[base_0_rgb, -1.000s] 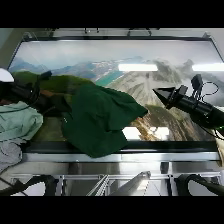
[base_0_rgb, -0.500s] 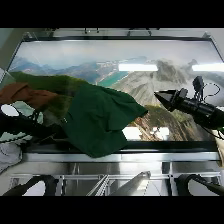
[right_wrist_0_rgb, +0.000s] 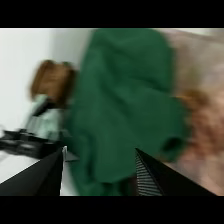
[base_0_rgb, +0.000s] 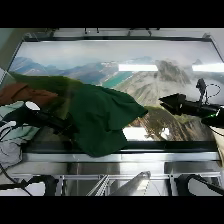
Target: Fold the shirts.
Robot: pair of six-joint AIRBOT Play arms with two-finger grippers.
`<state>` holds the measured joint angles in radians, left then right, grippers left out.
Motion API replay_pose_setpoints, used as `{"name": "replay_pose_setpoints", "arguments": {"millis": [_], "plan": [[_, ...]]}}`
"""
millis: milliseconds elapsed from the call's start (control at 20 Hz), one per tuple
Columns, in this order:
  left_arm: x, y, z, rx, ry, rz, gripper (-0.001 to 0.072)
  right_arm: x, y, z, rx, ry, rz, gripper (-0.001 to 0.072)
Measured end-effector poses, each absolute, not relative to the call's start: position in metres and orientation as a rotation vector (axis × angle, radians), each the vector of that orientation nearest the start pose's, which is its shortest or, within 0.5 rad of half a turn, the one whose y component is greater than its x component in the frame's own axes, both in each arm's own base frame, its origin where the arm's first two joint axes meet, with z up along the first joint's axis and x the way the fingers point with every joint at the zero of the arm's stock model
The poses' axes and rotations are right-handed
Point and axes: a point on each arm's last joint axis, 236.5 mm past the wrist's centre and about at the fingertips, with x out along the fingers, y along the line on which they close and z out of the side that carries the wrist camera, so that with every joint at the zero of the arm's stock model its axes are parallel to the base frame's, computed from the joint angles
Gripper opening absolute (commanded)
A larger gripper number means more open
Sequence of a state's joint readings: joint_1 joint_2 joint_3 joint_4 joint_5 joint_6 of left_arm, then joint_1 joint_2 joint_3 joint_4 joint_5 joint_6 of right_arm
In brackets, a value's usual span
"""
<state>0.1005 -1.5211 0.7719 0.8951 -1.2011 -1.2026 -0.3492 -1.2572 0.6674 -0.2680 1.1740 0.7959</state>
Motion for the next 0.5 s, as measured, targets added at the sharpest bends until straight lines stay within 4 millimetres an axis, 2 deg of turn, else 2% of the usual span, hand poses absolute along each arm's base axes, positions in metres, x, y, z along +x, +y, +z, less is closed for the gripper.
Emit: {"name": "replay_pose_setpoints", "arguments": {"millis": [150,250,350,400,450,500], "plan": [[0.266,-0.114,-0.126,-0.608,1.750,-0.461,0.0012,0.362,0.083,-0.031,0.849,1.077,0.509,0.0486],[0.277,-0.109,-0.123,-0.612,1.730,-0.458,0.0013,0.367,0.092,-0.056,0.824,1.167,0.505,0.0485],[0.285,-0.103,-0.121,-0.614,1.716,-0.451,0.0013,0.371,0.111,-0.075,0.798,1.243,0.532,0.0484],[0.287,-0.099,-0.120,-0.616,1.715,-0.449,0.0013,0.372,0.123,-0.085,0.781,1.283,0.553,0.0461],[0.288,-0.095,-0.118,-0.621,1.714,-0.448,0.0013,0.373,0.135,-0.092,0.766,1.315,0.574,0.0353],[0.288,-0.092,-0.117,-0.628,1.715,-0.445,0.0015,0.375,0.147,-0.097,0.758,1.339,0.592,0.0309]]}}
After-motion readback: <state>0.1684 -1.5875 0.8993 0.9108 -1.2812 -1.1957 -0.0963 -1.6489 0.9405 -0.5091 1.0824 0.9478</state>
